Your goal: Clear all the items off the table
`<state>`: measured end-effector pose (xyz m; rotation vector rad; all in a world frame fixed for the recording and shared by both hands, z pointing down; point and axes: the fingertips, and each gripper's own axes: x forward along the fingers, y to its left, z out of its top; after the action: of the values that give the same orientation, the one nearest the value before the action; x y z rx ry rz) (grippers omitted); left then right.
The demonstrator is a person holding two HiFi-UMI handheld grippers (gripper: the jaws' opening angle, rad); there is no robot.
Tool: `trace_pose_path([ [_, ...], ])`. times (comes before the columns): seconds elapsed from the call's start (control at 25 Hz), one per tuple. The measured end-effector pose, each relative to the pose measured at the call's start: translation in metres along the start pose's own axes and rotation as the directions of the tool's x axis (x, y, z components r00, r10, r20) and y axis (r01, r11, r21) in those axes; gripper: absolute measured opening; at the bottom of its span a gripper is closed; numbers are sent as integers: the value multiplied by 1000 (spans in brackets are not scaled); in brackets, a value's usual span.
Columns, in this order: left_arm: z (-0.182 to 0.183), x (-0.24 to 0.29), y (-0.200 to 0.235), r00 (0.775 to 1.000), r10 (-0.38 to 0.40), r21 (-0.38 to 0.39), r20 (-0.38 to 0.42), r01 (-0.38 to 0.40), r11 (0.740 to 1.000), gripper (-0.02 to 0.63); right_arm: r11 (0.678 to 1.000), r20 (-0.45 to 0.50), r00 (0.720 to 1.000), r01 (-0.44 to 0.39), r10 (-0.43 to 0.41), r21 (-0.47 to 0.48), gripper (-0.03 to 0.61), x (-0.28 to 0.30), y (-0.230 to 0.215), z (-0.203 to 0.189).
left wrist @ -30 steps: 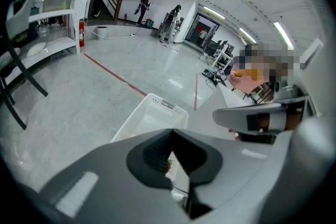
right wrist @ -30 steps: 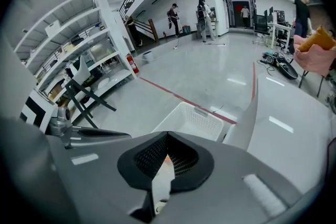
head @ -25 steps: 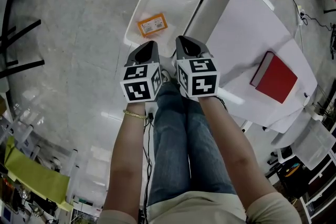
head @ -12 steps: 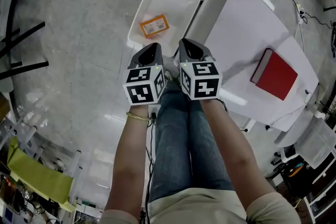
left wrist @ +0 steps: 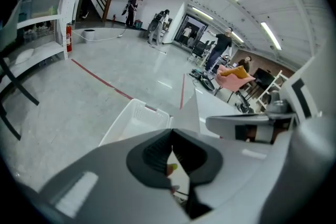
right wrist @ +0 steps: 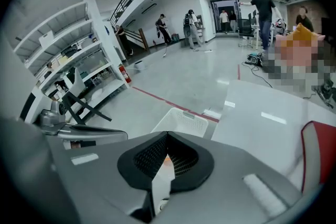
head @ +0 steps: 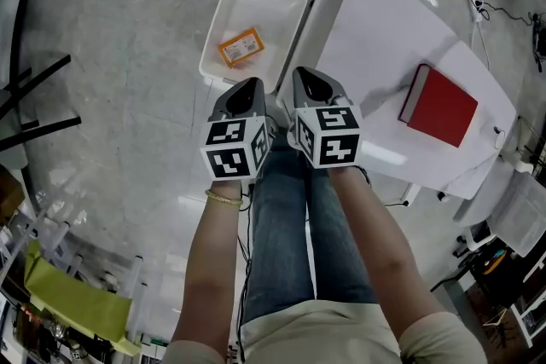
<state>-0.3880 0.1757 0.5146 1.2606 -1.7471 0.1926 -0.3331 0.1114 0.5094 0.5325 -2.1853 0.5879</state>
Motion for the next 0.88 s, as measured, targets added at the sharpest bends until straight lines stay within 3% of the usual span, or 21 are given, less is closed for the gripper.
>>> trace_pose_path([
  [0.56,-15,9,-89,991,-115,126,-64,122,984,9,984,64,993,85,-96,154,-2,-59,-65,-24],
  [0.88,-27,19,-150,980,-174,178,-101,190,965,9,974,88,985,132,-151,186,-2,-95,-111,-40],
])
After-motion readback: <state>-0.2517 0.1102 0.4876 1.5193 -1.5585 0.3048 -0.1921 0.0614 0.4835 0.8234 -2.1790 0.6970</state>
